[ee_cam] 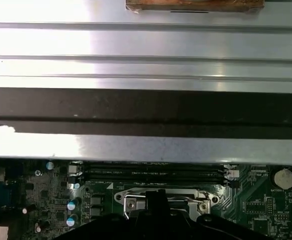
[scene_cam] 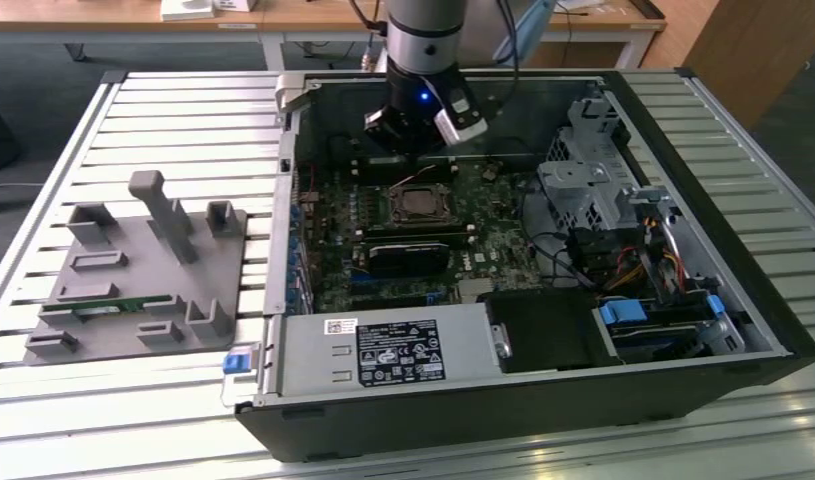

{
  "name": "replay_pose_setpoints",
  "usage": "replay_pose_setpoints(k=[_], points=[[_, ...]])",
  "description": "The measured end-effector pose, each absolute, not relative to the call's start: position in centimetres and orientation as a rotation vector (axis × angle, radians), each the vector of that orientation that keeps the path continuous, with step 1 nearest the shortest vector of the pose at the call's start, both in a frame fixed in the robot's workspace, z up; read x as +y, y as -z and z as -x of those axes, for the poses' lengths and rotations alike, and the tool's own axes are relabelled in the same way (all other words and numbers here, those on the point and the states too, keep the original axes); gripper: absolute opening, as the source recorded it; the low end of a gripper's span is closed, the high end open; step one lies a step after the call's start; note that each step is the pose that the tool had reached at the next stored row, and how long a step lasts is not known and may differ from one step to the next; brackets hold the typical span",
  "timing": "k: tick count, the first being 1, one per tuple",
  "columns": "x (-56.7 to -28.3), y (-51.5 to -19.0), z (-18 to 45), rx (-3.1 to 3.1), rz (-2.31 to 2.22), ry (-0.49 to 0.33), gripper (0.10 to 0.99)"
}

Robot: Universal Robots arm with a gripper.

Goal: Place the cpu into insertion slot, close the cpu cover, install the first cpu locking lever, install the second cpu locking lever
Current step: 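Install the first cpu locking lever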

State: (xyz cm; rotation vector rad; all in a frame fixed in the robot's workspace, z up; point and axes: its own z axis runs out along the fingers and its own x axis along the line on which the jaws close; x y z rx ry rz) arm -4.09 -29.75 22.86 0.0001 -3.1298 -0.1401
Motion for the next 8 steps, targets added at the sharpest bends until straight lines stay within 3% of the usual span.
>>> replay_pose_setpoints(k=[8], points=[[-29.39,-22.46,3.42,-3.13,0.0,0.136,0.106]])
